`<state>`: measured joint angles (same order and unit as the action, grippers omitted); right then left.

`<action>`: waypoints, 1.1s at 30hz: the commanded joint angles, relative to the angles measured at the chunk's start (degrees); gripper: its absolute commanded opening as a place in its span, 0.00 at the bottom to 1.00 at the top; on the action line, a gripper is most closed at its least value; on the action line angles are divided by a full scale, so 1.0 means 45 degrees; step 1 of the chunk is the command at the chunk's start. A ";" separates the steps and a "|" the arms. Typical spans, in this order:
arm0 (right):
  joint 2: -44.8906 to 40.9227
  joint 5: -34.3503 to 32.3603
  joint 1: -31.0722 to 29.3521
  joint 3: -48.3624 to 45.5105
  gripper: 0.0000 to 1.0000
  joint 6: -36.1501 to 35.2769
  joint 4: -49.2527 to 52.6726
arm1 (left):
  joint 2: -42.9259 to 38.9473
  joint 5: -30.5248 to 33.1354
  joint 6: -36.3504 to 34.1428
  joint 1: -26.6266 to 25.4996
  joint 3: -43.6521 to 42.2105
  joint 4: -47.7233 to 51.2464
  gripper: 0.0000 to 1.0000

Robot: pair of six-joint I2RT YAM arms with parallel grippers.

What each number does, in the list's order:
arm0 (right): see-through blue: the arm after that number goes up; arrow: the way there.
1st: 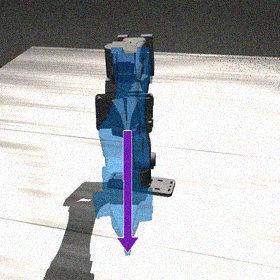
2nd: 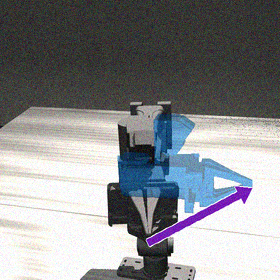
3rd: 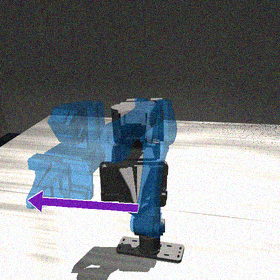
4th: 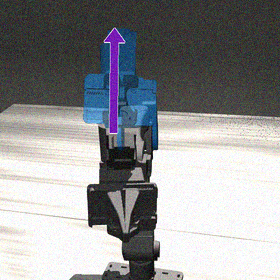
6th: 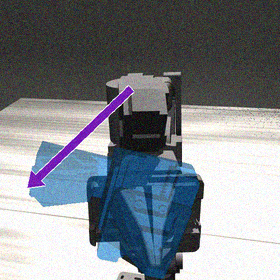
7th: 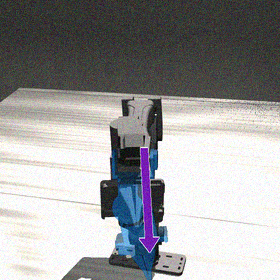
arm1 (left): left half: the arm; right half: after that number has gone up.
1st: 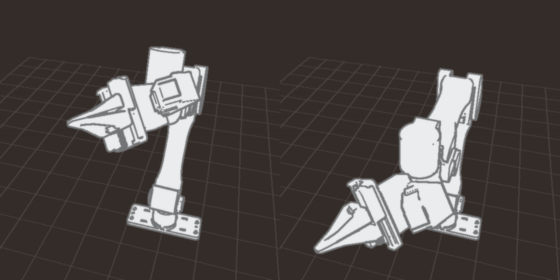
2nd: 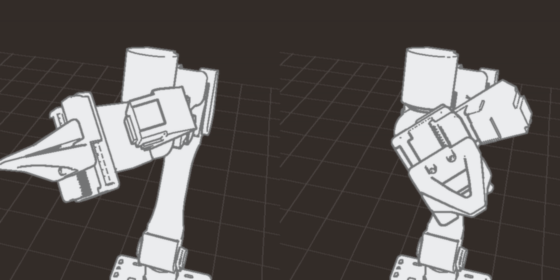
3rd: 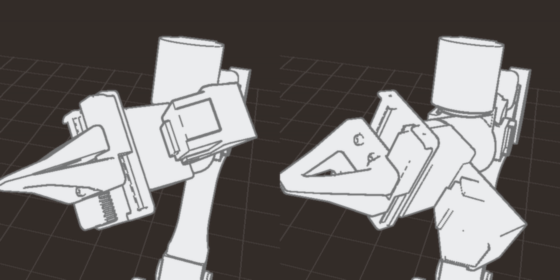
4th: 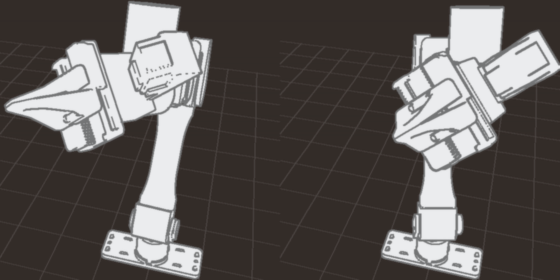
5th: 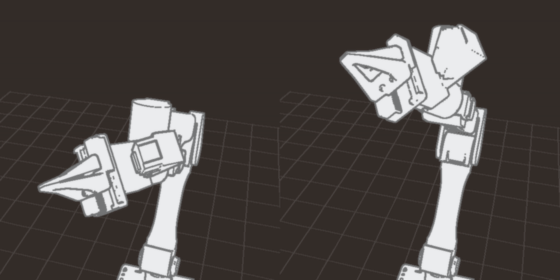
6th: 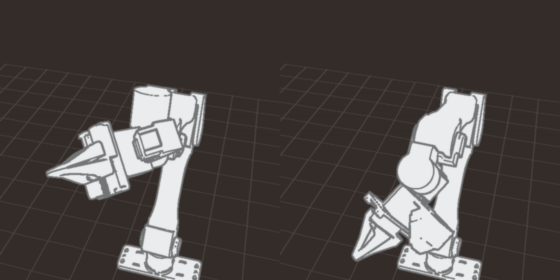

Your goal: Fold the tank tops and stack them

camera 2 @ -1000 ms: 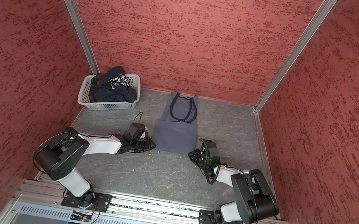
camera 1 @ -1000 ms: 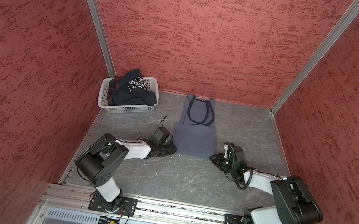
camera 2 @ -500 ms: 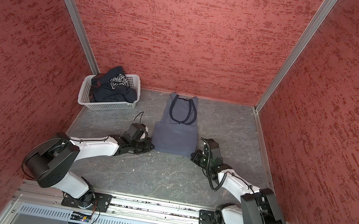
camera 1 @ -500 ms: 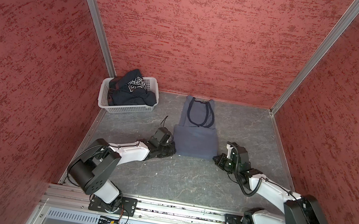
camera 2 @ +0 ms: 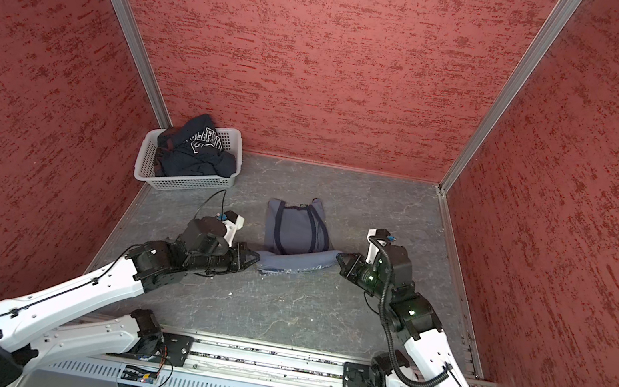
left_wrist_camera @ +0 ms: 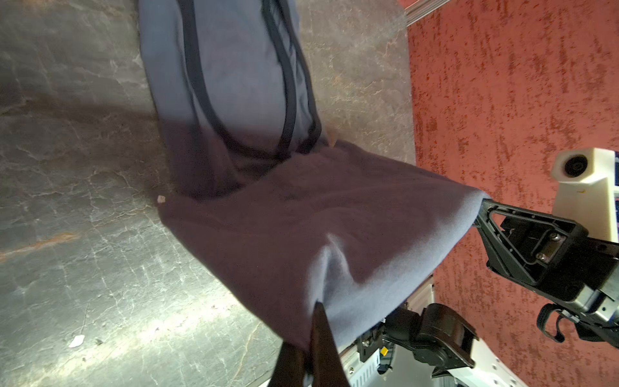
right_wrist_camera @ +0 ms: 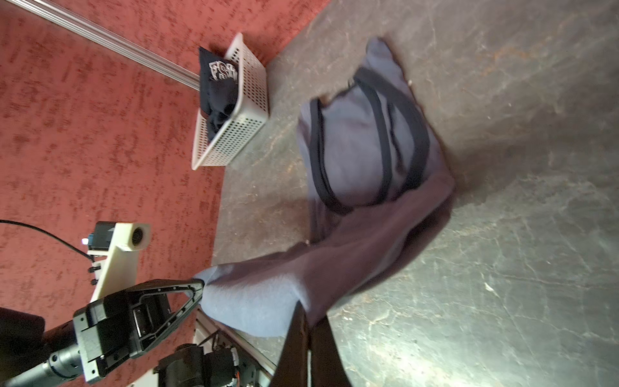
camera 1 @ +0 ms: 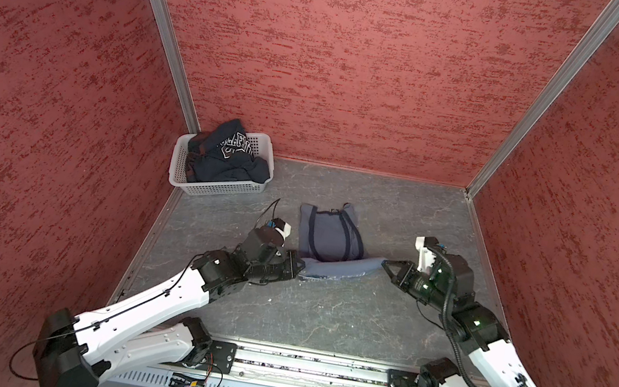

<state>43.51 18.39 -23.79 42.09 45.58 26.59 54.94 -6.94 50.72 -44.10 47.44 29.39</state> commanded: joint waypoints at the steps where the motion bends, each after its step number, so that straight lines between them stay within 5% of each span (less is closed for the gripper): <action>1: 0.0996 -0.0317 -0.0066 0.1055 0.00 -0.0339 -0.0023 | 0.0343 0.0525 -0.0241 0.0421 0.1194 0.0930 0.00; 16: 0.9586 0.0625 0.1194 0.5120 0.00 -0.2238 -0.3524 | 0.6692 -0.1604 -0.0250 0.4489 0.3839 -0.1433 0.00; 19: 1.1483 0.0954 0.1593 0.6050 0.03 -0.2463 -0.3861 | 0.8546 -0.2141 -0.0197 0.5159 0.4861 -0.1564 0.16; 23: 1.4123 0.0962 0.1968 0.8136 0.34 -0.2997 -0.3814 | 1.0844 -0.2018 -0.0360 0.5900 0.6701 -0.1288 0.40; 26: 1.5750 0.0159 0.2057 1.0183 0.48 -0.3642 -0.2365 | 1.2301 -0.1725 -0.0953 0.6175 0.8694 -0.0182 0.57; 33: 1.4087 -0.1028 0.1684 0.8107 0.59 -0.4751 -0.2037 | 1.0819 0.0496 -0.2063 0.5372 0.7266 0.0509 0.73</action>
<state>112.36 17.26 -14.90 82.56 27.75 15.40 108.01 -9.65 44.95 -17.72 83.00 28.77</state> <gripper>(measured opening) 0.590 0.726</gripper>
